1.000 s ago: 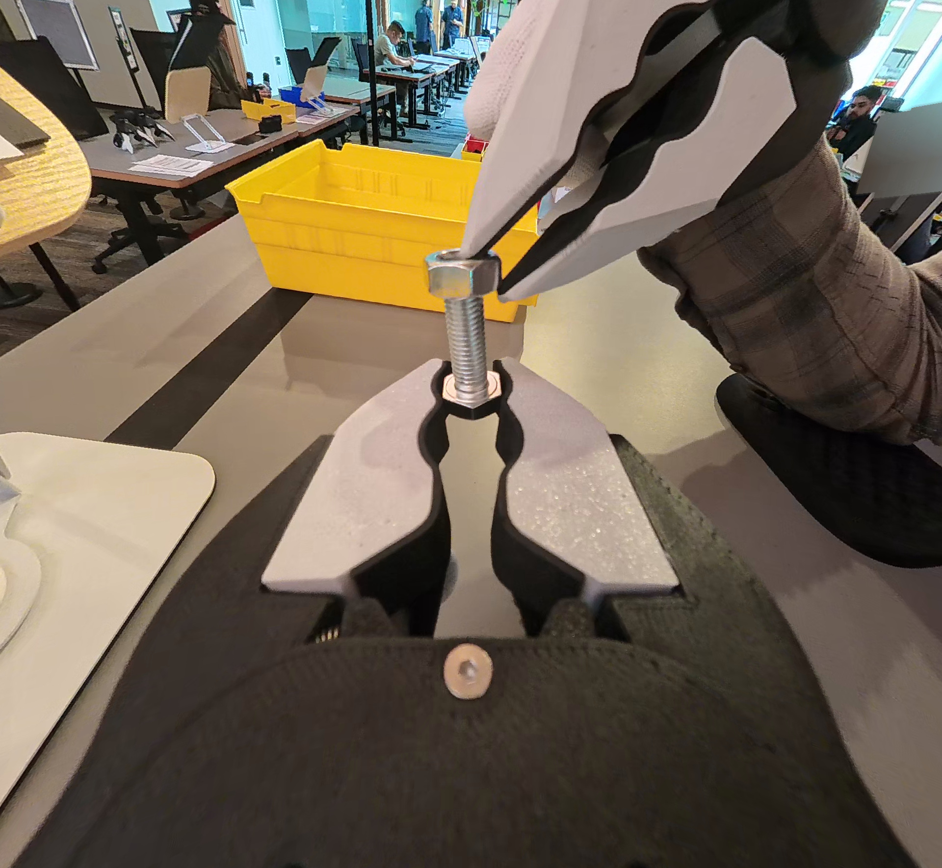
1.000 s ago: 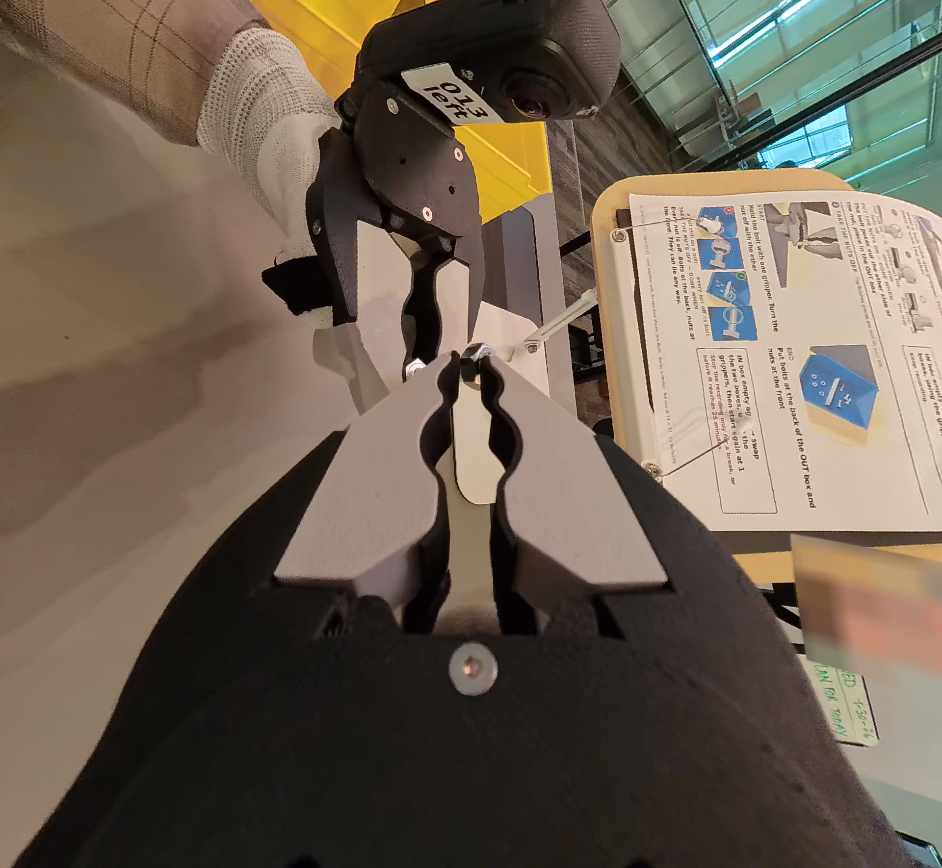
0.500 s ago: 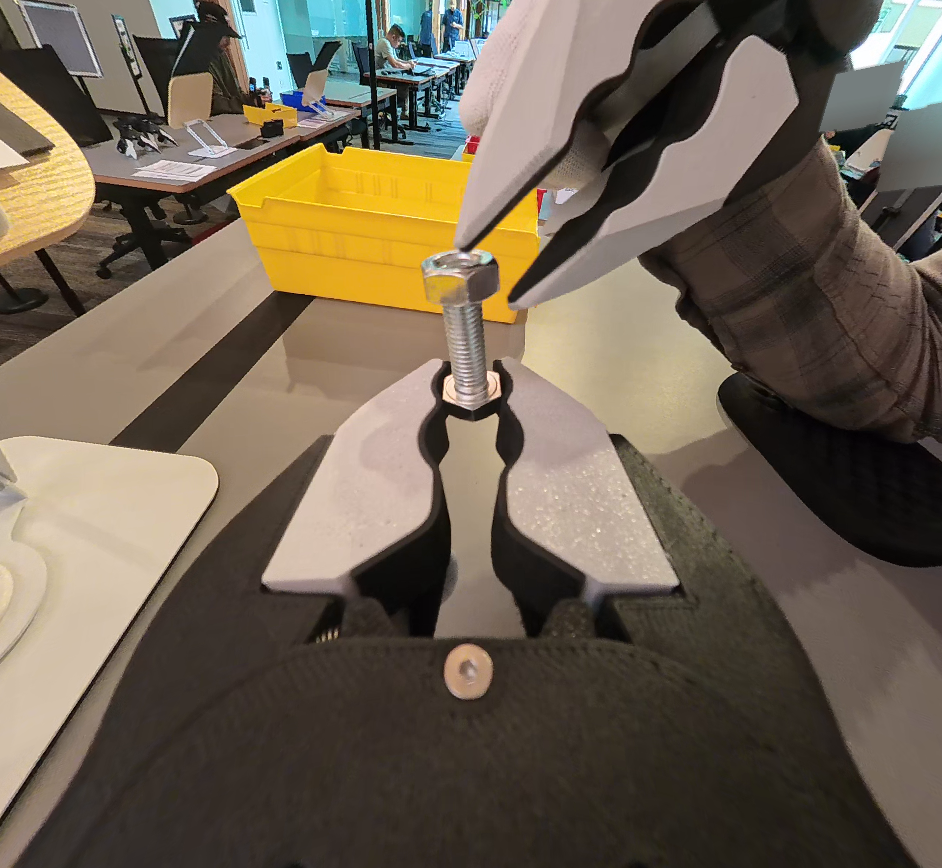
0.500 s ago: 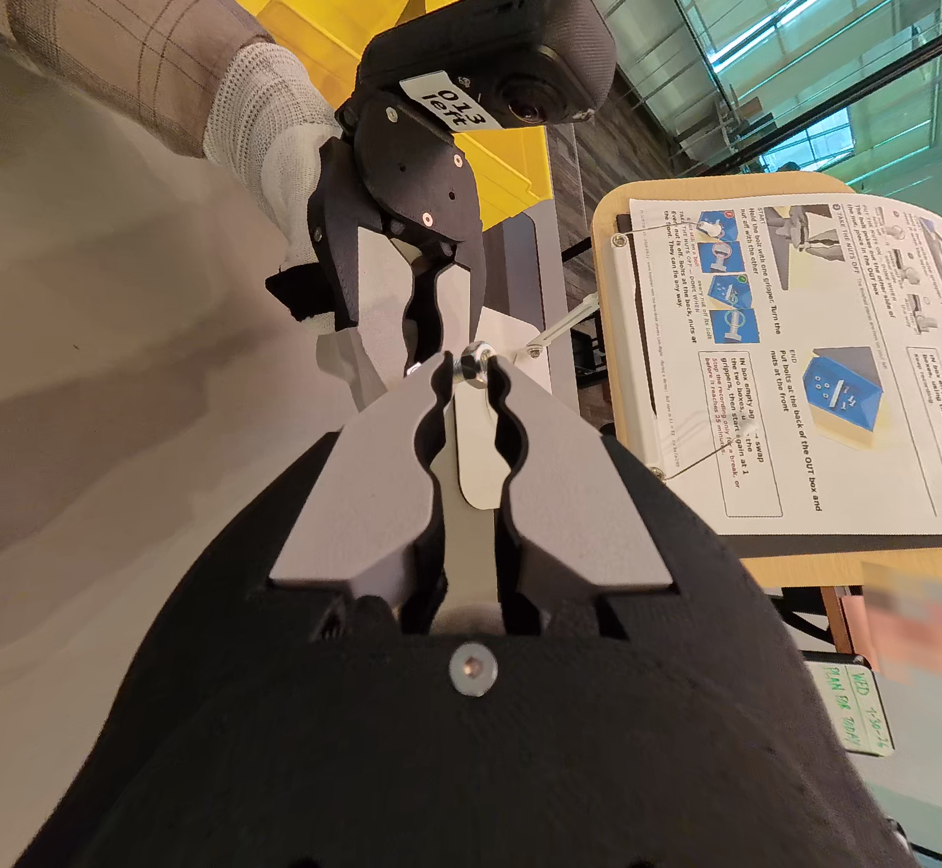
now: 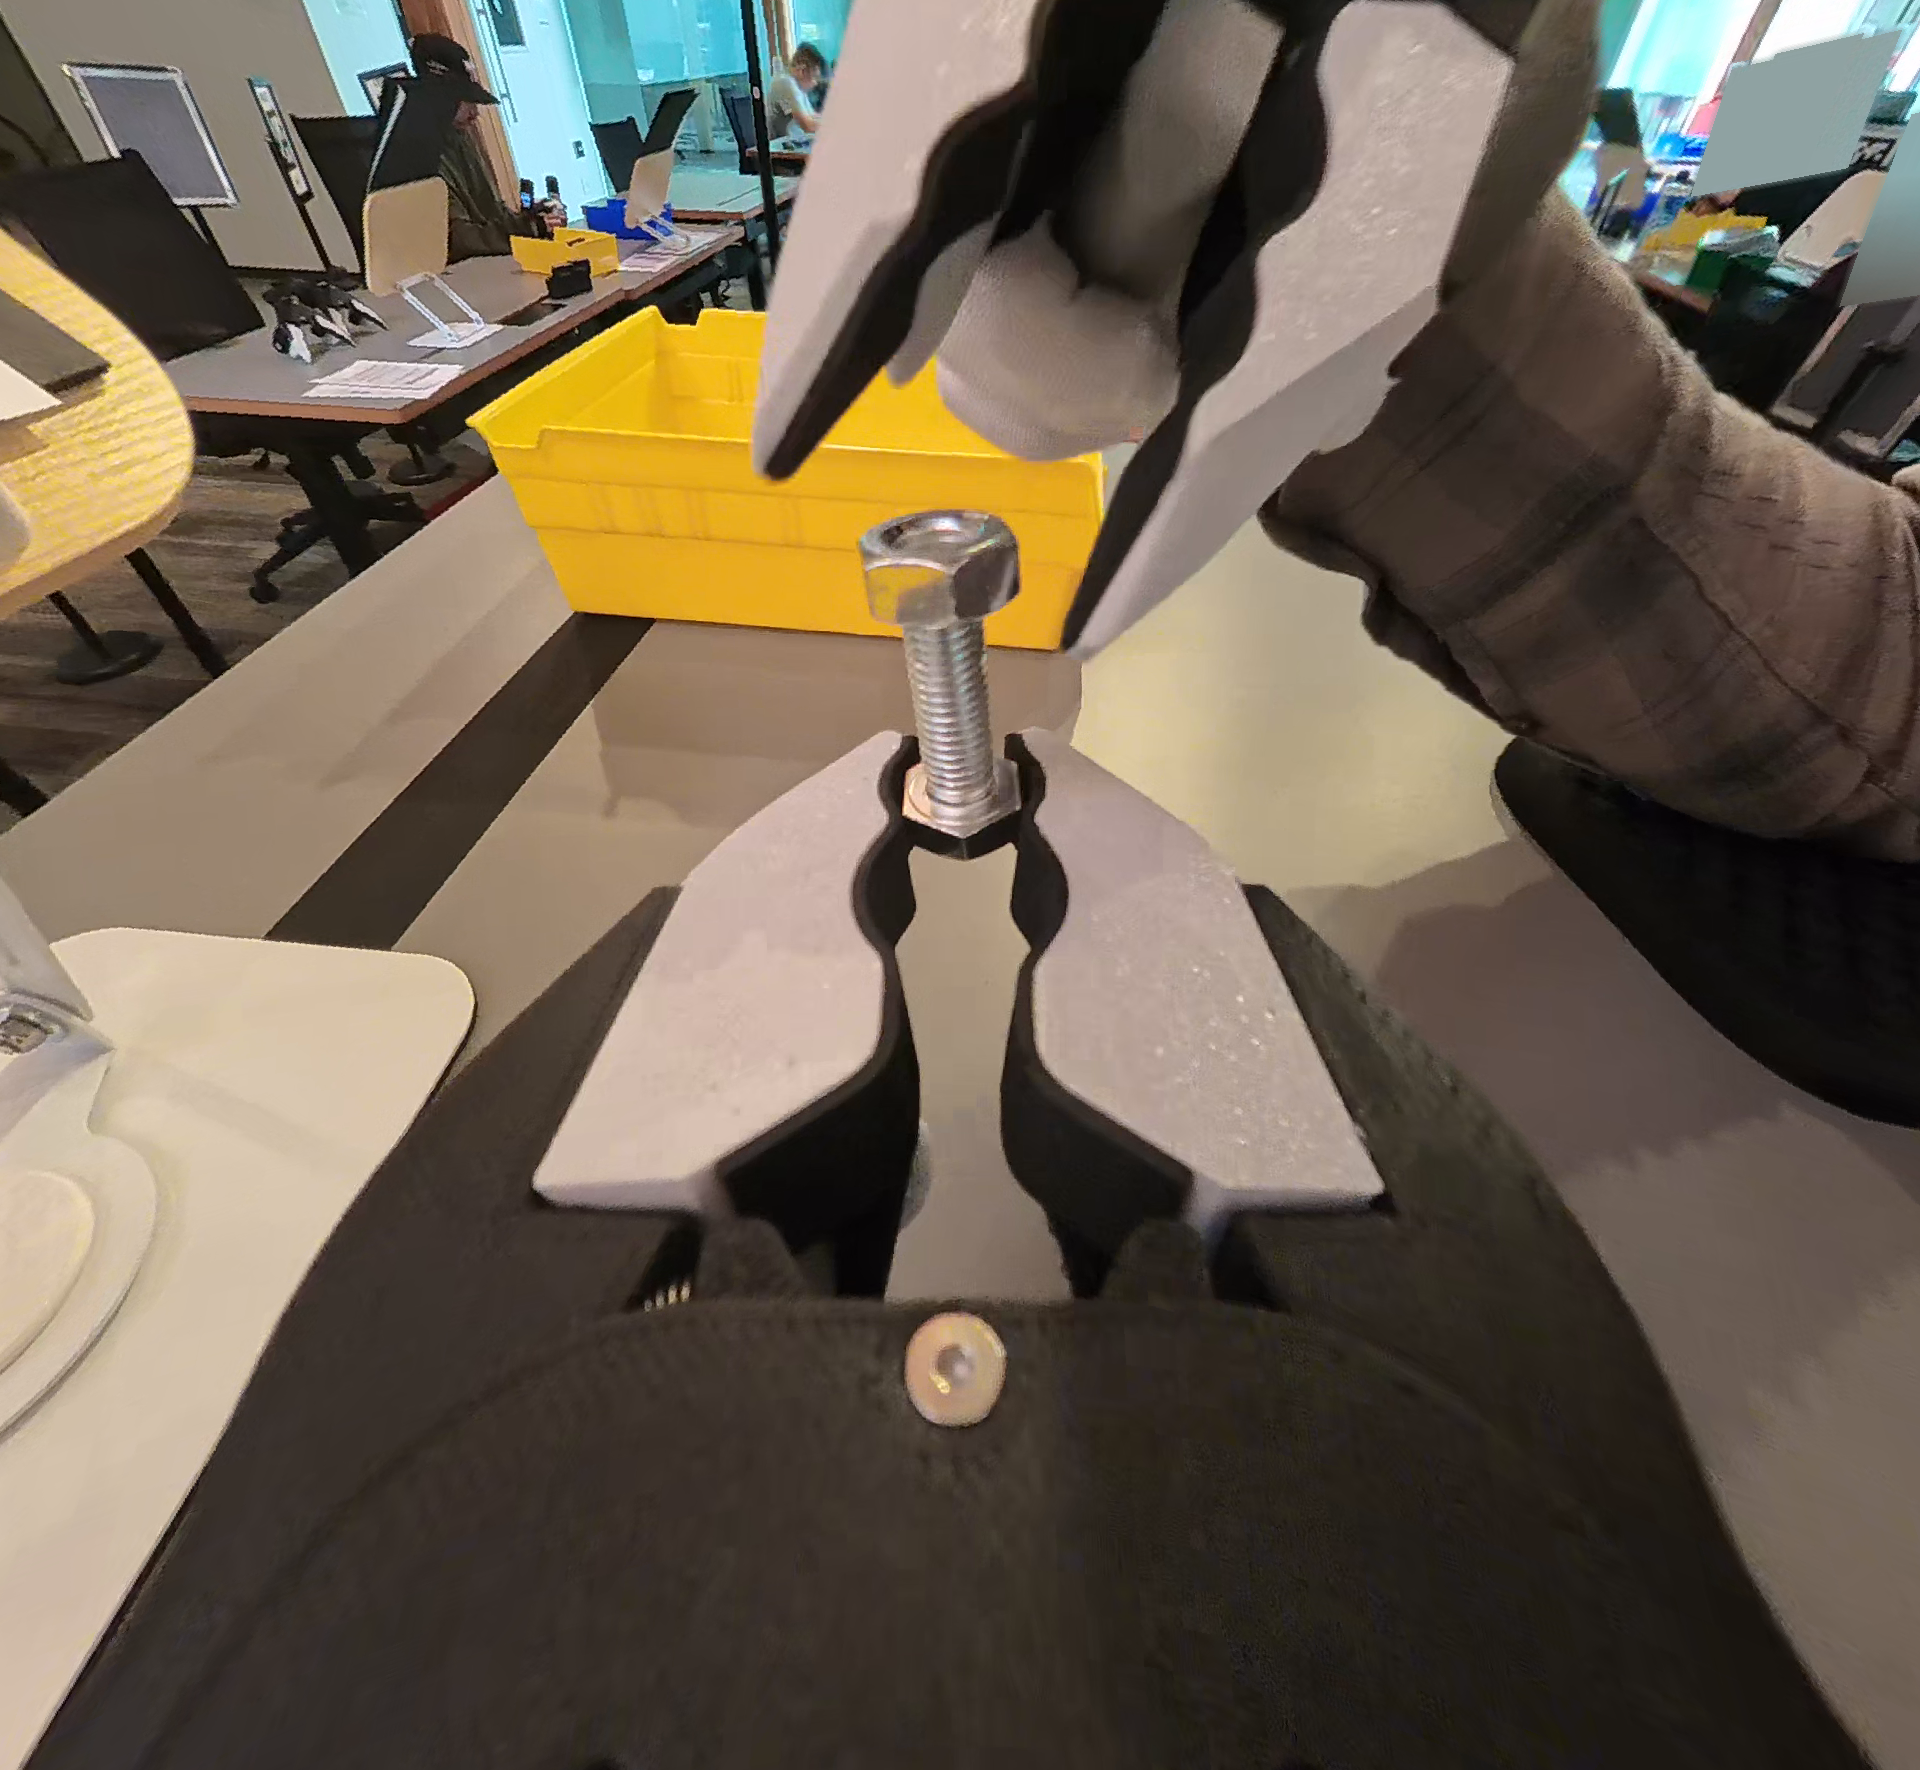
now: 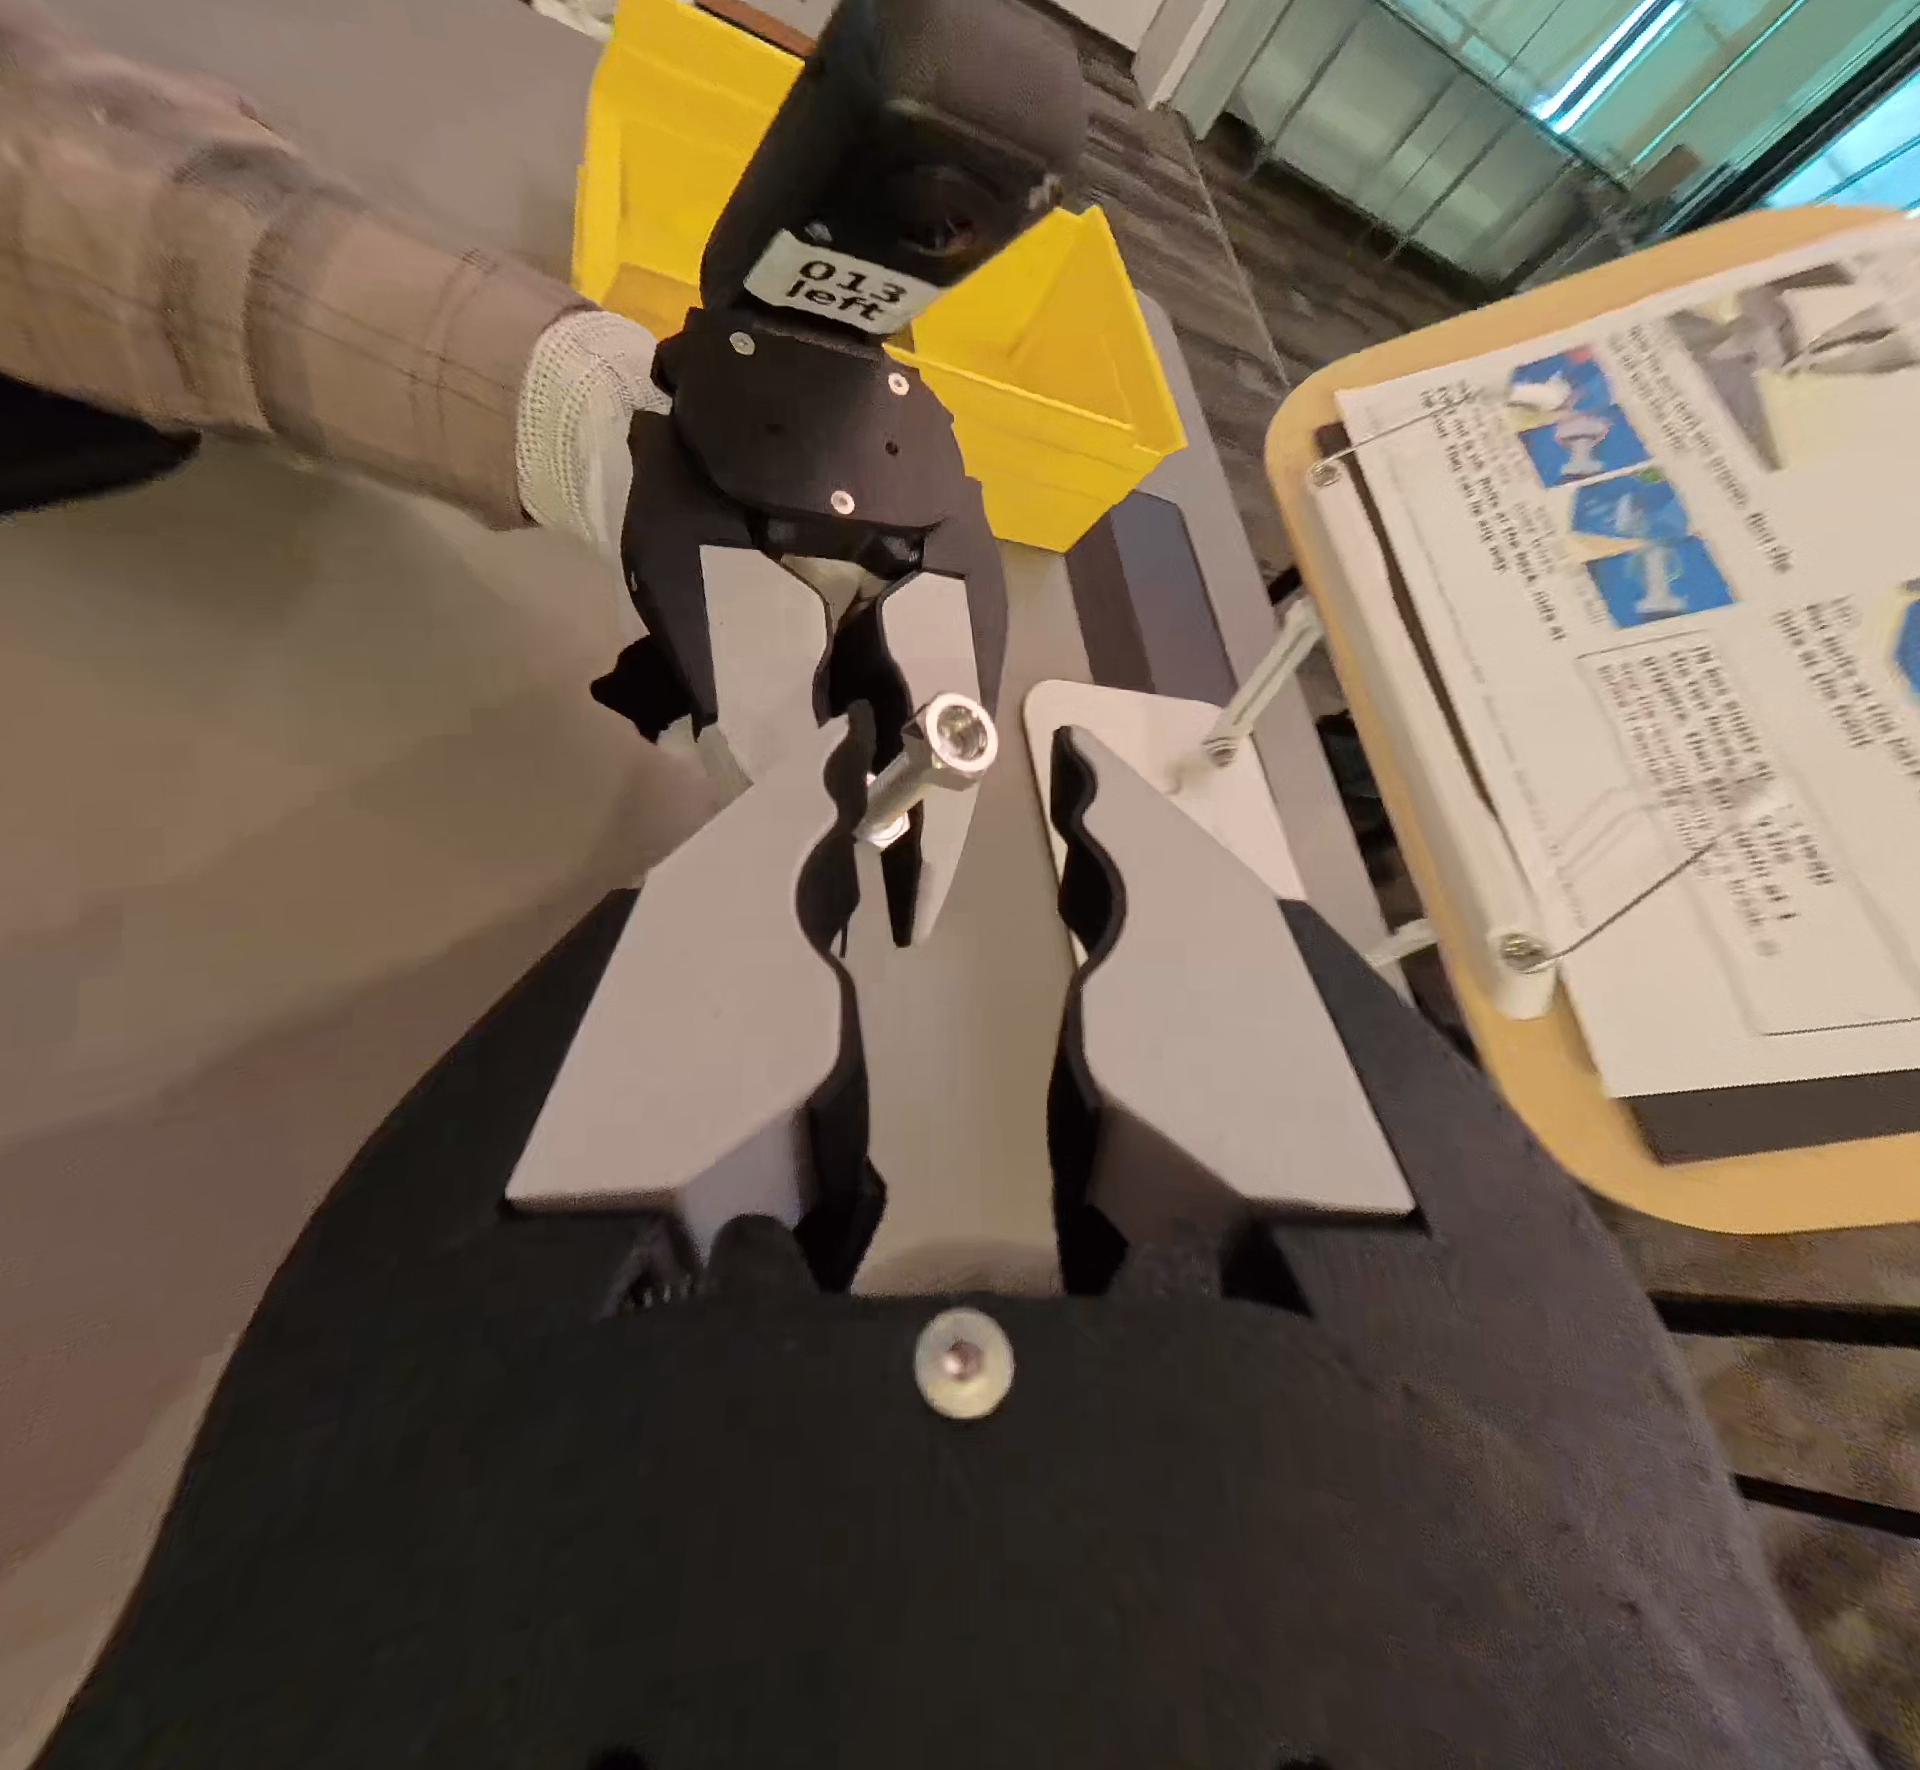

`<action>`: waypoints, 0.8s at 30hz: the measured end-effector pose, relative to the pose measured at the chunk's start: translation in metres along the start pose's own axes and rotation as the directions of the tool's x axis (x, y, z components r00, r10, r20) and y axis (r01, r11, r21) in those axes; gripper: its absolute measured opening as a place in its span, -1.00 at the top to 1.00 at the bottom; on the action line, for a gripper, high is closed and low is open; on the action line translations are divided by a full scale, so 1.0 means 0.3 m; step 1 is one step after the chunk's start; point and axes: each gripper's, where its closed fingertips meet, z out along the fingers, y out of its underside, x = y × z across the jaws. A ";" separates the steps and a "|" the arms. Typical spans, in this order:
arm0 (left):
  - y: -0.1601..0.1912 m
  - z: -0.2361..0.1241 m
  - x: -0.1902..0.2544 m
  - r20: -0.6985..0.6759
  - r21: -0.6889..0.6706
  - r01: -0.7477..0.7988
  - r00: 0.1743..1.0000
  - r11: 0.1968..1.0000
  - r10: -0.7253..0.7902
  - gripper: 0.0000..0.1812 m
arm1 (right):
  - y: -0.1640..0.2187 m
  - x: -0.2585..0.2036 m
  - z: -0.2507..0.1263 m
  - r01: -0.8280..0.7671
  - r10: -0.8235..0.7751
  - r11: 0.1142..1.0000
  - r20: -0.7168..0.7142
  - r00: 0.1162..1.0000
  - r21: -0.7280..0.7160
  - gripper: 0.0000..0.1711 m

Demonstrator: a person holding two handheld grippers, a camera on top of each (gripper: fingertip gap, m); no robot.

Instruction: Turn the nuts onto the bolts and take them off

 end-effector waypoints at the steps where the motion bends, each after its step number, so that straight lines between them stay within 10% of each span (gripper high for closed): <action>1: -0.001 0.001 0.003 -0.001 0.001 -0.003 1.000 1.000 0.003 0.84 | 0.003 0.002 0.004 -0.021 0.020 1.000 0.010 1.000 0.020 0.61; 24: -0.015 -0.004 0.015 -0.001 0.008 -0.036 0.999 0.999 0.036 0.84 | -0.027 -0.017 0.009 -0.225 0.182 0.947 0.194 0.964 0.230 0.80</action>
